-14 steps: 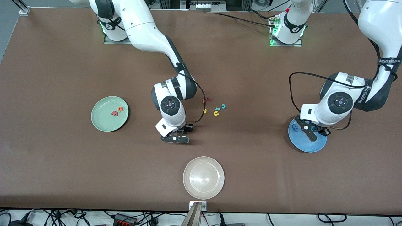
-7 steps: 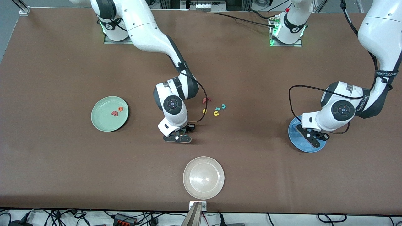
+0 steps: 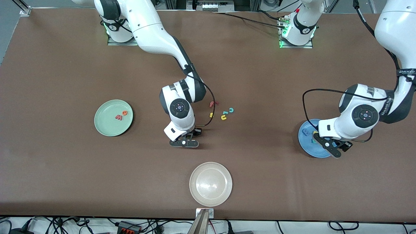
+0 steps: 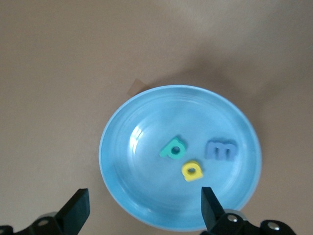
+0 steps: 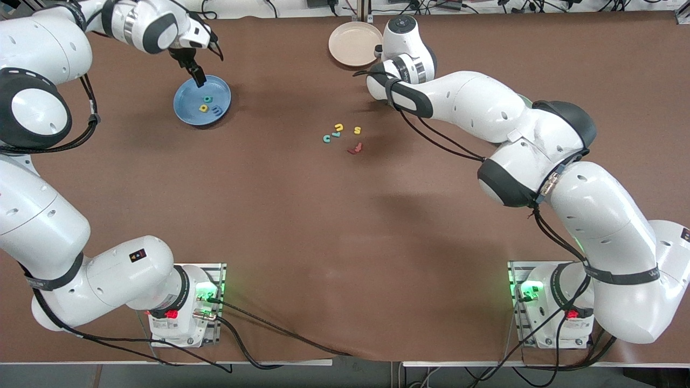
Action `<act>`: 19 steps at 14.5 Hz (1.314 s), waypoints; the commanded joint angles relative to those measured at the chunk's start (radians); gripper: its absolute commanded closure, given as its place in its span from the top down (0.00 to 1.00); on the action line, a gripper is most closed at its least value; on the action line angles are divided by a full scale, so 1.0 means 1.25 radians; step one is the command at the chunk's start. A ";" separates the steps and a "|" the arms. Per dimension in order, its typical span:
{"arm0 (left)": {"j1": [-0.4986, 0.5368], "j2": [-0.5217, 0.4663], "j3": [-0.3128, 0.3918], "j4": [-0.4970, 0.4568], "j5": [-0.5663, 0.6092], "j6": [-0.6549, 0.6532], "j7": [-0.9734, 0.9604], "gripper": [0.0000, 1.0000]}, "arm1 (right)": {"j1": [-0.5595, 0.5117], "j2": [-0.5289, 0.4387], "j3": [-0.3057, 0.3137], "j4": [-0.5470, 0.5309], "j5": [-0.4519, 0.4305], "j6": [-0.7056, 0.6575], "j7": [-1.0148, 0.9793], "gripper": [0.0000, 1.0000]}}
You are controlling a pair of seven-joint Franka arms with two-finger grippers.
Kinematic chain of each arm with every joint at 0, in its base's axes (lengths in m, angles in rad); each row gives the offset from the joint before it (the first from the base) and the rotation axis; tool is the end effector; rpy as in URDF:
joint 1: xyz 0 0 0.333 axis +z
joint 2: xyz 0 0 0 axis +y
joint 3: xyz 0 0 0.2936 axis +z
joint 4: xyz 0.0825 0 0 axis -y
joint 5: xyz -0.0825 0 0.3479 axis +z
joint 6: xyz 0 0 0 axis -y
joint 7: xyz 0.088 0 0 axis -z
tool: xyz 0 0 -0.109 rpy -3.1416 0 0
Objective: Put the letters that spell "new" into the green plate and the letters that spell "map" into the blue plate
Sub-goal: 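Drop the teal p on the blue plate while the right gripper carries the u, then drop the green u on the green plate while the left gripper withdraws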
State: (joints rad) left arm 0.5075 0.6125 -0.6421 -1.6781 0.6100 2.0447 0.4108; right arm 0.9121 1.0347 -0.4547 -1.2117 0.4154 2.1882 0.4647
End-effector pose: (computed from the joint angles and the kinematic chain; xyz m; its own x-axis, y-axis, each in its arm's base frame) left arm 0.6244 -0.0064 0.2919 0.7021 -0.6933 -0.1624 -0.7107 -0.6965 -0.0989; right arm 0.5837 0.4052 0.1869 0.9978 -0.0352 0.0568 -0.0363 -0.9991 0.0196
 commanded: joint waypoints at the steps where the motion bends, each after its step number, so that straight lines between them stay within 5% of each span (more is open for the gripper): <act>1: -0.008 -0.021 -0.035 0.131 -0.074 -0.197 -0.053 1.00 | -0.017 -0.019 -0.003 0.018 -0.007 -0.063 -0.014 0.05; 4: -0.013 -0.021 -0.081 0.268 -0.132 -0.408 -0.155 1.00 | -0.044 -0.107 -0.020 -0.065 -0.012 -0.173 -0.095 0.05; 7: -0.046 -0.094 -0.072 0.297 -0.196 -0.476 -0.267 1.00 | -0.008 -0.211 -0.112 -0.227 -0.017 -0.226 -0.215 0.05; 11: -0.188 -0.231 0.202 0.286 -0.437 -0.474 -0.326 1.00 | 0.058 -0.296 -0.259 -0.429 -0.016 -0.218 -0.419 0.05; 15: -0.365 -0.397 0.422 0.137 -0.473 -0.397 -0.469 1.00 | 0.061 -0.322 -0.315 -0.532 -0.014 -0.198 -0.503 0.06; 19: -0.411 -0.529 0.463 -0.076 -0.476 -0.194 -0.493 1.00 | 0.035 -0.319 -0.360 -0.572 -0.014 -0.177 -0.617 0.07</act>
State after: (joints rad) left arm 0.0203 0.0590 -0.0925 -1.5939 0.0332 1.7011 -0.1905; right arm 0.9580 0.6689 -0.8791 -1.8863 0.4092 1.9500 -0.2351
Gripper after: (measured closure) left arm 0.000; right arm 0.727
